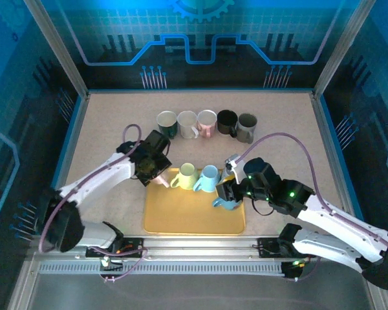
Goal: Turn the mug right side up
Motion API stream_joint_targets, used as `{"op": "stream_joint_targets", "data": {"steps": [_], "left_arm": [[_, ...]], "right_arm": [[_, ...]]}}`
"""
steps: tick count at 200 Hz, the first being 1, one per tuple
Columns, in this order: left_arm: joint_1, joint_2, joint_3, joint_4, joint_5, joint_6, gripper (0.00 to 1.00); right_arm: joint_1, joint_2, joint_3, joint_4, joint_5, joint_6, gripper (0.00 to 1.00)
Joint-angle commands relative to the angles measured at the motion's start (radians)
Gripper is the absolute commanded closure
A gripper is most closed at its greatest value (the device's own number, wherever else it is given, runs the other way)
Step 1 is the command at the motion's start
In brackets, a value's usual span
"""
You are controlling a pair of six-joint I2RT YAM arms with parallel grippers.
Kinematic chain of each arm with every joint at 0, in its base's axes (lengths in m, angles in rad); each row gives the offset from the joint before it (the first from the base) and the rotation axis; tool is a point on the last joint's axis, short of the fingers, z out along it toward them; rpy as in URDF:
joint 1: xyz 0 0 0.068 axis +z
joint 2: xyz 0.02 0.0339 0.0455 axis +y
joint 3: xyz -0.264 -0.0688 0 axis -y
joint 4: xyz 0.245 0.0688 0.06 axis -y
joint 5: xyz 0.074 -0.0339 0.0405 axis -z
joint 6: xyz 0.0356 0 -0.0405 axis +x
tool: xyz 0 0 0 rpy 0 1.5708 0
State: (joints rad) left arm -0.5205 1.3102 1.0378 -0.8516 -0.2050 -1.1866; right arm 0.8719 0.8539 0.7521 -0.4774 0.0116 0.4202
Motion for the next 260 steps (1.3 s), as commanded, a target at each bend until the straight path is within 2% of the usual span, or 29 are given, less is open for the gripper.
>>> {"op": "stream_joint_targets", "data": {"steps": [1, 41, 59, 95, 129, 161, 177, 200, 260], "left_arm": [[0.003, -0.129, 0.006, 0.039, 0.005, 0.085, 0.47], [0.004, -0.401, -0.131, 0.264, 0.071, 0.245, 0.47], [0.004, -0.525, -0.221, 0.461, 0.173, 0.337, 0.46], [0.004, -0.702, -0.431, 0.892, 0.344, 0.344, 0.45], [0.005, -0.733, -0.526, 1.121, 0.394, 0.340, 0.48], [0.004, -0.728, -0.607, 1.384, 0.397, 0.292, 0.53], [0.004, -0.714, -0.614, 1.435, 0.406, 0.286, 0.54], [0.004, -0.688, -0.616, 1.489, 0.430, 0.271, 0.54], [0.004, -0.658, -0.656, 1.630, 0.455, 0.211, 0.54]], "right_arm": [[0.017, -0.003, 0.014, 0.034, -0.012, 0.019, 0.52], [0.025, -0.010, 0.000, 0.137, -0.073, 0.117, 0.51], [0.026, -0.015, -0.008, 0.169, -0.111, 0.073, 0.51], [0.016, -0.024, -0.049, 0.341, -0.230, 0.112, 0.52], [0.014, -0.033, -0.102, 0.552, -0.321, 0.182, 0.51], [0.013, -0.037, -0.168, 0.718, -0.320, 0.247, 0.47], [0.013, -0.038, -0.194, 0.803, -0.329, 0.264, 0.43], [0.013, -0.024, -0.220, 0.903, -0.360, 0.304, 0.25], [-0.006, 0.123, -0.179, 1.057, -0.423, 0.407, 0.23]]}}
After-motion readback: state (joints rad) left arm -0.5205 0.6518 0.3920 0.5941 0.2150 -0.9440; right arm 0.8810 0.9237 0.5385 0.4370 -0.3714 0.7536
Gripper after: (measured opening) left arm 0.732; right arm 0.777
